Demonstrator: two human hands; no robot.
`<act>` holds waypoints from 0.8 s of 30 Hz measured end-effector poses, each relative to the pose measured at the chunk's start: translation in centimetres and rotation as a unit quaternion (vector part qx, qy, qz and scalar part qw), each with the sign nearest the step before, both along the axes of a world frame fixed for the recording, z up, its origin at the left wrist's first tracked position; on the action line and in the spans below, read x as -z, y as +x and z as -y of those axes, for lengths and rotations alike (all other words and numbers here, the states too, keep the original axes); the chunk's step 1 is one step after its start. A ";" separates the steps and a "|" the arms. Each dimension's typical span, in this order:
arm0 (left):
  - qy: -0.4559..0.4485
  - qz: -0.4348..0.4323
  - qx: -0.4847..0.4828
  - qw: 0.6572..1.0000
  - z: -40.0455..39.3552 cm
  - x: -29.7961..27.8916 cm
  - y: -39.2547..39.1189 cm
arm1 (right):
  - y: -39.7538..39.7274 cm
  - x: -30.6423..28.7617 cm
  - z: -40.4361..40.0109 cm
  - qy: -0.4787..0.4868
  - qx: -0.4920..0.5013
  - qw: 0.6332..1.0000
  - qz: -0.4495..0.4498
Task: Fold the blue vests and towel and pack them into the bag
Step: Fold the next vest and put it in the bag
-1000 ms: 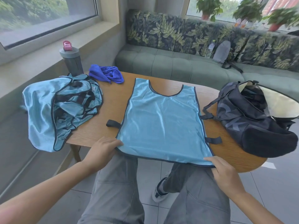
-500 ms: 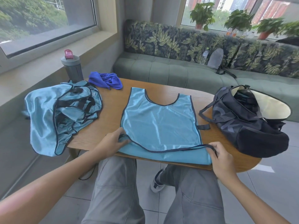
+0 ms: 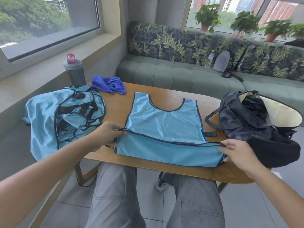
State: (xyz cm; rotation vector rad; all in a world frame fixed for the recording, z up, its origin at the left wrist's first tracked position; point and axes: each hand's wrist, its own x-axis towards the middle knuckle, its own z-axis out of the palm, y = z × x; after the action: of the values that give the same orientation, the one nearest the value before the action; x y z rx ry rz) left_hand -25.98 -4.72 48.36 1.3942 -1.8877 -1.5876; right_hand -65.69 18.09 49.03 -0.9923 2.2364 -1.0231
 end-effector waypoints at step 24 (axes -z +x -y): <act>-0.369 0.068 -0.120 0.919 -6.0 -0.7 0.3 | 5.7 -1.4 -4.7 -0.073 0.020 0.951 -0.299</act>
State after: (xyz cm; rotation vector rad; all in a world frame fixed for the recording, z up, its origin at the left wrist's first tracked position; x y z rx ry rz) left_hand -25.68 1.26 49.05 1.3189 -1.9792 -0.5575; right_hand -59.95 22.76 50.41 -1.4870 2.6908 -1.0127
